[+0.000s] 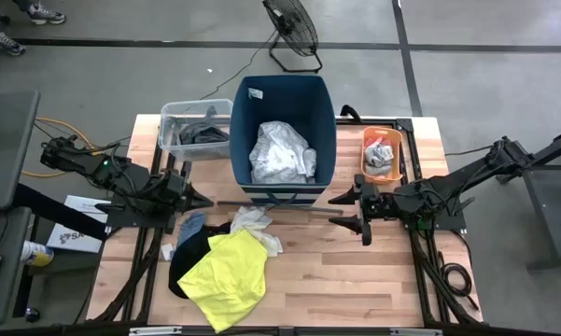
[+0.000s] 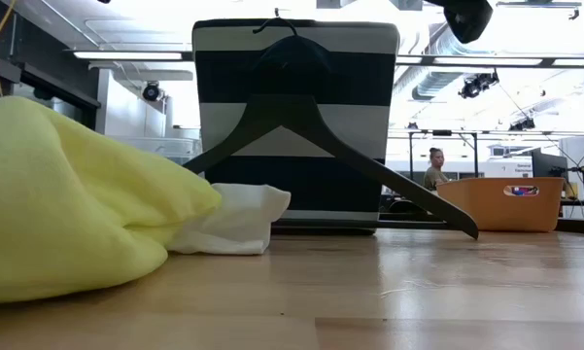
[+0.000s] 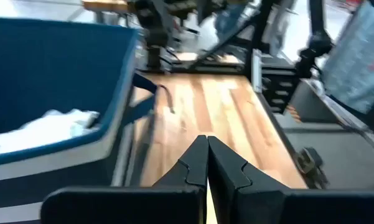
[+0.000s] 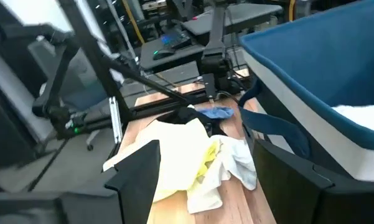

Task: Pick & Place Cloths
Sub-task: Put the yellow shirt into the blue laundry organizer

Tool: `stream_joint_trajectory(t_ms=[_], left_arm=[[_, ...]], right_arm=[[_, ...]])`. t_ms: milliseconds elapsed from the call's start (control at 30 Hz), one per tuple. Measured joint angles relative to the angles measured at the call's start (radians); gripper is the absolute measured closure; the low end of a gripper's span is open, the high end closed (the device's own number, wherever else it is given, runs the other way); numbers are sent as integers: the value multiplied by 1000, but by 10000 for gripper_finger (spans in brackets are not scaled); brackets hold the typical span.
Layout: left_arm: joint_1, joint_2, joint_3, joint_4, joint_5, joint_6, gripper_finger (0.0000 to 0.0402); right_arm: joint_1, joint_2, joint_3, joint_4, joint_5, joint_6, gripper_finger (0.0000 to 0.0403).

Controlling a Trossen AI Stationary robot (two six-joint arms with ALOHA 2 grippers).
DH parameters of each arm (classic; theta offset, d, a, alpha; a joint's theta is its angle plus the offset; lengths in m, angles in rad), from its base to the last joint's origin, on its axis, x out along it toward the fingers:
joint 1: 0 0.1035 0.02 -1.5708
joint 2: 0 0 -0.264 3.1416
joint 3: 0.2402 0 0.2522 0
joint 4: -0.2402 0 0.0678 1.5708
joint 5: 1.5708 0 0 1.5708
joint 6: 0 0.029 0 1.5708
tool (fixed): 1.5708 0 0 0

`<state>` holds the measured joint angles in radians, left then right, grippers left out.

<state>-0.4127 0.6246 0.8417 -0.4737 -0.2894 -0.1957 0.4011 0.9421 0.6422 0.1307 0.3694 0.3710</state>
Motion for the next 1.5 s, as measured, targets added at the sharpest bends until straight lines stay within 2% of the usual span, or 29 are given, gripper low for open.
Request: stream_joint_trajectory(t_ms=[200,333,433,633,800,967,1167,1300,1500], left_arm=[[0,47,0,-3,44,-19,400],[0,89,0,-21,44,-59,380],[0,115,0,-35,52,-101,357],[0,150,0,-48,161,-141,323],[-1,192,0,-77,235,-154,319],[-1,250,0,-79,306,-135,319],[-1,329,0,-83,329,-65,311],[0,382,0,-77,375,-8,278],[-23,462,0,-72,466,126,196]], right_arm=[[0,0,0,0,-13,-111,156],[0,-4,0,-1,-14,-170,156],[14,-28,0,-8,-10,-163,156],[39,-116,0,-121,-2,-140,156],[39,-165,0,-201,25,-105,156],[39,-172,0,-204,19,-103,156],[39,-171,0,-203,19,-105,156],[39,-171,0,-203,19,-106,156],[39,-171,0,-203,20,-106,156]])
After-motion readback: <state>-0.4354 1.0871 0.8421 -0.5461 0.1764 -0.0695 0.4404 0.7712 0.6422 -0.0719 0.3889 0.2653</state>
